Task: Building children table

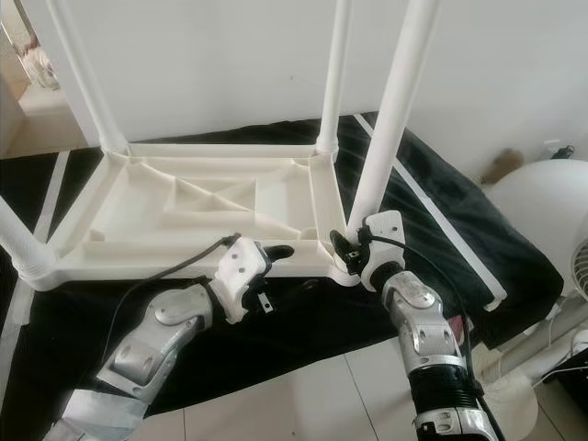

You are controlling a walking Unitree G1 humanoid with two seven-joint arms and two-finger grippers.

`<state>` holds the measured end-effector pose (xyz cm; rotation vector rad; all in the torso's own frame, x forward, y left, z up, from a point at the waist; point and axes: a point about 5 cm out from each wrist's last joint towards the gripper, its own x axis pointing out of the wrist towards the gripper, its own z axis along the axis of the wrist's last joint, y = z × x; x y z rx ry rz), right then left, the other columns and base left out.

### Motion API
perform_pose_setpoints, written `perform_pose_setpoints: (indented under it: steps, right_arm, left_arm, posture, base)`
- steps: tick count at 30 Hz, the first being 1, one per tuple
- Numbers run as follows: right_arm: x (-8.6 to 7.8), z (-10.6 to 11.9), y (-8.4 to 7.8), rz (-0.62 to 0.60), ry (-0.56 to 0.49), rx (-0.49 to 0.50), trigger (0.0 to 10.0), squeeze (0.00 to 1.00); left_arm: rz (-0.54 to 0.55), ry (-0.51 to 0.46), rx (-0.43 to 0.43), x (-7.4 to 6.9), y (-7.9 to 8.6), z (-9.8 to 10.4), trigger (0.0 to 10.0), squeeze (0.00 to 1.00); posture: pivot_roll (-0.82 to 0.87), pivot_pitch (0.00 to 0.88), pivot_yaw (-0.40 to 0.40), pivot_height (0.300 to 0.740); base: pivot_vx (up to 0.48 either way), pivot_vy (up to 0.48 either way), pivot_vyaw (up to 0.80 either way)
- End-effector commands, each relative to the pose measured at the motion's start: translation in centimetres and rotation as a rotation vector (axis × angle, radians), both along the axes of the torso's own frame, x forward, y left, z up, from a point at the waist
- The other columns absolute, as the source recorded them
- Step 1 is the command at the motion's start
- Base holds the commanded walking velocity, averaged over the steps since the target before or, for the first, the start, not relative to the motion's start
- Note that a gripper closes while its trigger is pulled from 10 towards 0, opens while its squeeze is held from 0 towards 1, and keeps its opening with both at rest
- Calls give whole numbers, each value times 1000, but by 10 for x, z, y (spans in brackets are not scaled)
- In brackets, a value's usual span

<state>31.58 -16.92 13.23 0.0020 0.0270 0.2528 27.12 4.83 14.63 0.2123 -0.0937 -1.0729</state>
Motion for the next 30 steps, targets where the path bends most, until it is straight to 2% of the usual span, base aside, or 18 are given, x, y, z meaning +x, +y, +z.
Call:
perform_pose_setpoints:
  steps: [1,6,11,12,16,19,23,30]
  right_arm:
    - [-6,-14,-5,-104,81,43,10000,0]
    - [-9,-17,1,-164,95,67,10000,0]
    - [-15,-18,15,-283,97,94,10000,0]
    - [-18,-17,22,-370,94,117,10000,0]
    - [-20,-16,31,-438,105,151,10000,0]
    - [-19,-13,38,-415,96,160,10000,0]
    - [-20,-11,33,-421,90,143,10000,0]
    - [-22,-10,37,-426,93,149,10000,0]
  left_arm:
    - [14,1,13,-2,0,-2,10000,0]
    - [18,4,14,-2,0,-2,10000,0]
    - [23,5,11,-1,0,-1,10000,0]
    - [25,3,8,-1,-1,0,10000,0]
    - [26,4,4,-1,-1,0,10000,0]
    - [24,6,1,-1,-2,1,10000,0]
    - [14,6,5,-2,-3,0,10000,0]
    - [22,5,1,0,-2,2,10000,0]
  posture:
    - [-51,24,-15,740]
    - [-52,26,-16,740]
    - [-51,32,-17,740]
    - [-51,33,-18,740]
    - [-53,37,-17,740]
    - [-59,40,-13,740]
    - [-58,41,-13,740]
    - [-56,43,-16,740]
  base:
    - [0,0,0]
    - [0,0,0]
    - [0,0,0]
    - [0,0,0]
    - [0,0,0]
    - [0,0,0]
    - [0,0,0]
    - [0,0,0]
